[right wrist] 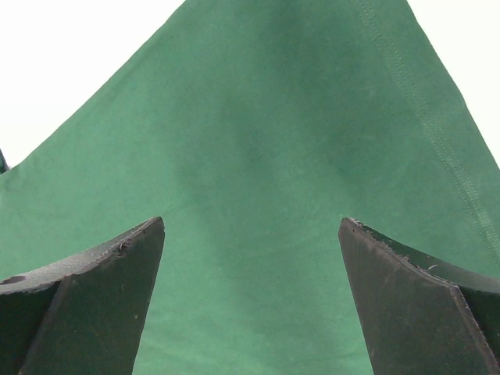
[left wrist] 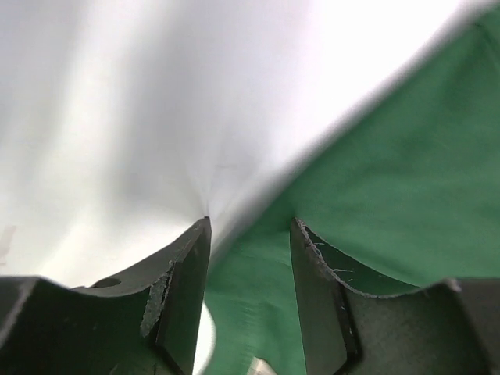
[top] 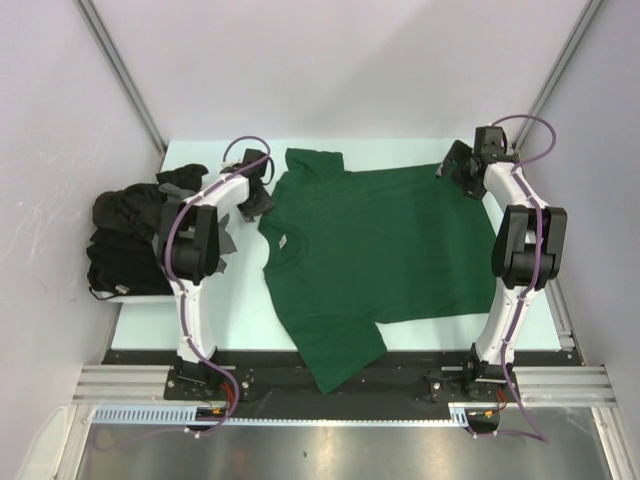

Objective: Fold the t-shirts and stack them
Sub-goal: Flatten out the tshirt

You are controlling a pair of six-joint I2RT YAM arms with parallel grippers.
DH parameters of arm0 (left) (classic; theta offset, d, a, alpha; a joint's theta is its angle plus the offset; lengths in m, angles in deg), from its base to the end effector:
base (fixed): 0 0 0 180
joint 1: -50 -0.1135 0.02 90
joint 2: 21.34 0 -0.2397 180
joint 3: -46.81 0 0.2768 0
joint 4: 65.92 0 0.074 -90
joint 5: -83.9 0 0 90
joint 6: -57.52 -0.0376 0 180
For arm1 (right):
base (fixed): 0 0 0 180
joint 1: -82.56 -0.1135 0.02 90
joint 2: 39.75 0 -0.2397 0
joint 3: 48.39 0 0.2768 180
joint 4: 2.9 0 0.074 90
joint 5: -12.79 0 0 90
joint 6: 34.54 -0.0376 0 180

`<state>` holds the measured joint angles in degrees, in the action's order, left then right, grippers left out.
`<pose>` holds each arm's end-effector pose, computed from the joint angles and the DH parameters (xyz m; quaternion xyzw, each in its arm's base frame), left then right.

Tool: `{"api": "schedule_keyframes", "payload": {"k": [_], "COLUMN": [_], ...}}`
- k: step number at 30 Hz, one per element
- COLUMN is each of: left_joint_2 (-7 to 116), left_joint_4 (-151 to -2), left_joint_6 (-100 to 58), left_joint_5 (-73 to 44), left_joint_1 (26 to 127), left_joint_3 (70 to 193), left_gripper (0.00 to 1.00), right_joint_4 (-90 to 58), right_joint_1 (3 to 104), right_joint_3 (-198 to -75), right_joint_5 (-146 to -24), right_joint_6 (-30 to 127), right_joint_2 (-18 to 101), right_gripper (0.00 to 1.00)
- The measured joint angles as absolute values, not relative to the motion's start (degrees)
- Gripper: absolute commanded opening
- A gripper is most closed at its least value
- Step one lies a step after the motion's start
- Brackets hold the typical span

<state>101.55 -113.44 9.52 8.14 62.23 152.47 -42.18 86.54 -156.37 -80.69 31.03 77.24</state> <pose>0.4531 -0.0888 0.1329 -0.2749 0.9288 0.0088 0.2482 0.4754 -0.0308 0.2005 0.2187 0.9081 0.0911 0.3452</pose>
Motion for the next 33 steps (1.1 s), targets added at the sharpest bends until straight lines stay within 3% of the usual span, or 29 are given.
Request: {"api": "schedule_keyframes", "payload": {"k": [6,11,20,33], "left_joint_2": [102.3,103.0,112.3,125.0], "left_joint_4": [-116.7,-117.4,-109.2,-89.8], "left_joint_6": [7.9,4.5,-2.0,8.3], "left_joint_5": [10.3,9.6,1.2,-7.6], "left_joint_1": [60.6,60.7,63.6,64.1], "left_joint_3": [154.5,160.8,192.6,184.6], "left_gripper": [0.50,0.56,0.66,0.65], "right_joint_4": [-42.2,-42.2,-41.9,-39.2], "right_joint_1": [87.1,87.4,87.9,88.1], "right_joint_3": [-156.4,-156.4,-158.7,-160.0], "right_joint_5": [-80.7,-80.8,-83.2,-87.6], "right_joint_6": [30.6,30.5,29.2,28.5], "right_joint_2": [77.2,77.2,77.2,78.1], "right_gripper": [1.00,1.00,1.00,1.00]}}
